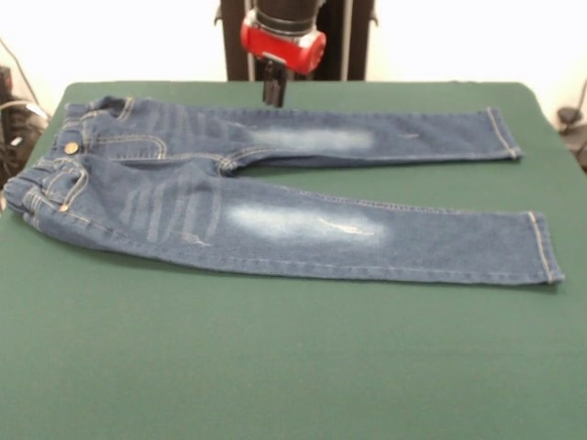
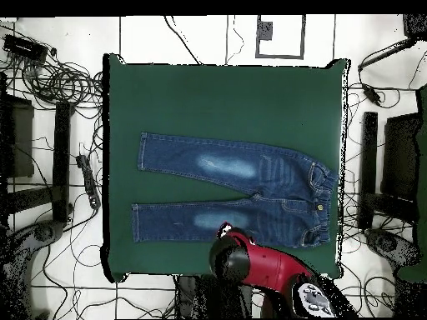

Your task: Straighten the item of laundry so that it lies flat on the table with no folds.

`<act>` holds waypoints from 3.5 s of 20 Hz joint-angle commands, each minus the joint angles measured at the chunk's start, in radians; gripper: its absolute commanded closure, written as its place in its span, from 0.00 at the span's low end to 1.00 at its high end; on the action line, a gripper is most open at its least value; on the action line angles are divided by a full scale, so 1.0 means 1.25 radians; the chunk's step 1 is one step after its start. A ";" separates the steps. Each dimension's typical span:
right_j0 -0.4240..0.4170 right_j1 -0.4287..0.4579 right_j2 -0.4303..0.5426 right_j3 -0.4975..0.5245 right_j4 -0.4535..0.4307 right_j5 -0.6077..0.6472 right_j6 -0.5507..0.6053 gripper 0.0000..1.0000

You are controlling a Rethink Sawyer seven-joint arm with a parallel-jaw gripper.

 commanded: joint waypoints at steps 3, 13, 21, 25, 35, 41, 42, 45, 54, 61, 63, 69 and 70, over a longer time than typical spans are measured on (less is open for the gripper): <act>0.053 0.066 0.065 -0.113 0.084 0.071 0.112 1.00; 0.062 0.133 0.073 -0.127 0.113 0.018 0.133 1.00; 0.022 0.231 0.099 -0.143 0.100 -0.074 0.137 1.00; 0.022 0.261 0.102 -0.142 0.105 -0.110 0.152 1.00; 0.057 0.262 0.091 -0.119 0.135 -0.121 0.189 1.00; 0.107 0.237 0.098 -0.071 0.205 -0.120 0.252 1.00; 0.117 0.230 0.100 -0.058 0.221 -0.121 0.265 1.00; 0.128 0.216 0.111 -0.033 0.250 -0.123 0.274 1.00; 0.113 0.202 0.139 0.008 0.288 -0.142 0.245 1.00; 0.104 0.202 0.144 0.013 0.294 -0.148 0.228 1.00; 0.107 0.194 0.144 0.018 0.301 -0.141 0.231 1.00; 0.150 0.159 0.140 0.057 0.355 -0.128 0.265 1.00; 0.153 0.153 0.145 0.068 0.366 -0.127 0.273 1.00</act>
